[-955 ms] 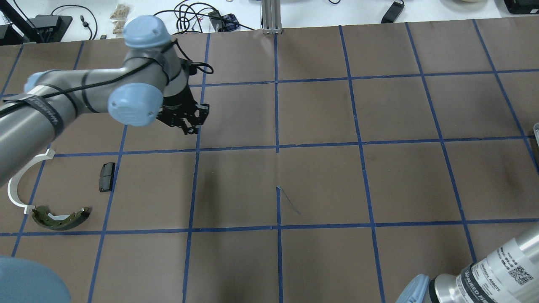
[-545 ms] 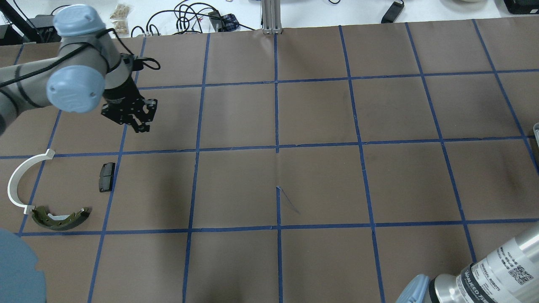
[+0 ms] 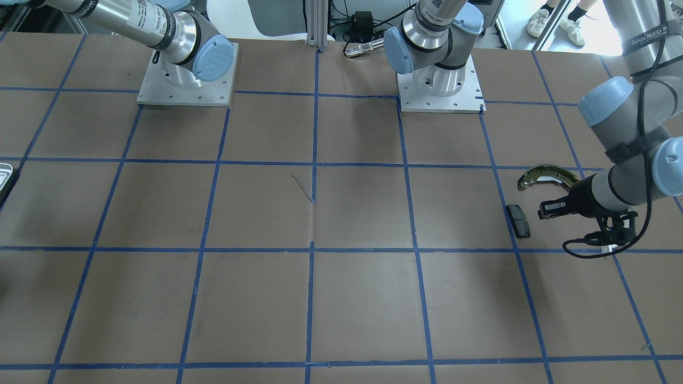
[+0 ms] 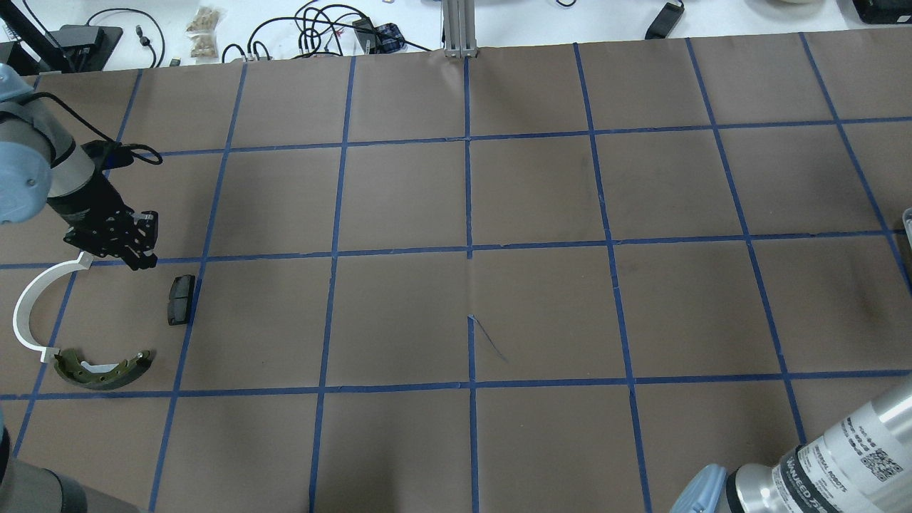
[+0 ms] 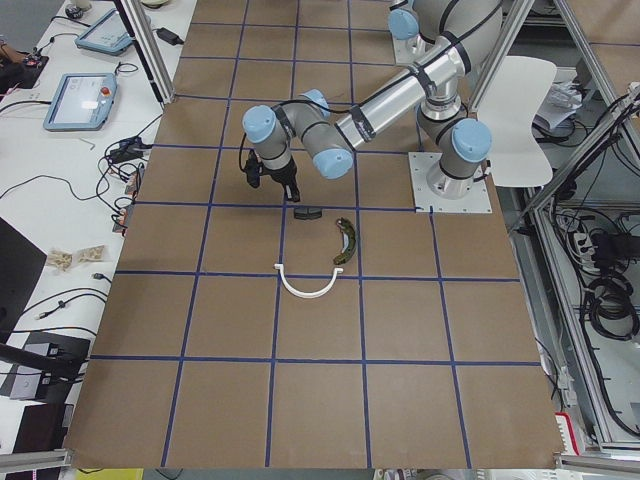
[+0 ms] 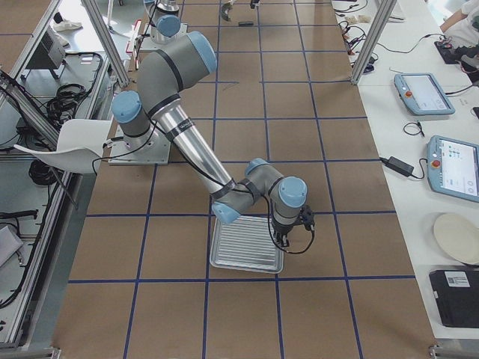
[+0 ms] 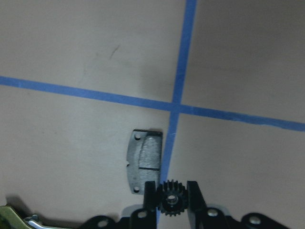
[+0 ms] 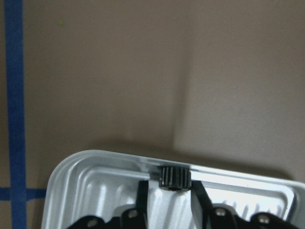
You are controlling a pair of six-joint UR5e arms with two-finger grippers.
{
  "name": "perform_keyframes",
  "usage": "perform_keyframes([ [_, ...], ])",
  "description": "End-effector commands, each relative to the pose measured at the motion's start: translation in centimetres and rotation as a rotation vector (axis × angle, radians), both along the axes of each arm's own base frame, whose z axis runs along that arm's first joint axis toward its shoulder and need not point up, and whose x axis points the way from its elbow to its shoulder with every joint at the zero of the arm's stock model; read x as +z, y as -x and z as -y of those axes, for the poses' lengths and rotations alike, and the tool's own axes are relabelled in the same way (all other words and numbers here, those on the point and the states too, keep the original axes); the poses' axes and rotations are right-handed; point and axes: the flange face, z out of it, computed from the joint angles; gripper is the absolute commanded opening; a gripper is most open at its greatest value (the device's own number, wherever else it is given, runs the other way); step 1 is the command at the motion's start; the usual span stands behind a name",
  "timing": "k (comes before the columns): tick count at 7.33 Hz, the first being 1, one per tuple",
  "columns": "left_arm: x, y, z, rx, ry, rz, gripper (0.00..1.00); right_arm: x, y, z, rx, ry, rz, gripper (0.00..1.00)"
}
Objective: Place bearing gear from tray to pile
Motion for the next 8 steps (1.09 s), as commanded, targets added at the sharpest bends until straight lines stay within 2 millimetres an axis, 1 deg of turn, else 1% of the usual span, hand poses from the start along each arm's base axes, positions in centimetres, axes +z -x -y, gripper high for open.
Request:
perform_keyframes([
  [1,-1.9,-3.9,-1.2,-0.073,0.001,-0.041,0.0,0.5,0.0,0.0,-0.009,0.004,-0.006,0.11],
  [2,-2.9,-5.3,-2.0,-0.069,-0.006,-0.058,0.0,1.1,-0.1,-0.2,-0.017,0.003,-0.01,0.1],
  [3,-3.9,-6.0,-2.3,-0.063,0.003,-0.054,0.0,2.8,-1.1,-0.2,-0.044,0.011,-0.015,0.1],
  [4,-5.5,-5.9,-2.4,-0.102,0.012,-0.056,0.0,6.3,-3.1,-0.1,-0.067,0.021,-0.036,0.1],
  [5,-6.6,-5.6,-2.8,-0.115,0.013,-0.059,0.0,8.5,-7.9,0.7,-0.069,-0.004,-0.012,0.1],
  [6,-7.1,-5.4,-3.3,-0.113,0.009,-0.06,0.0,9.9,-13.9,1.4,-0.084,-0.025,0.005,0.1],
  [7,-7.1,-5.7,-3.5,-0.114,0.008,-0.063,0.0,9.9,-21.4,1.9,-0.074,-0.044,0.019,0.1],
  [8,-7.3,-6.2,-3.8,-0.106,0.005,-0.067,0.03,10.1,-29.9,1.2,-0.09,-0.051,0.024,0.1],
])
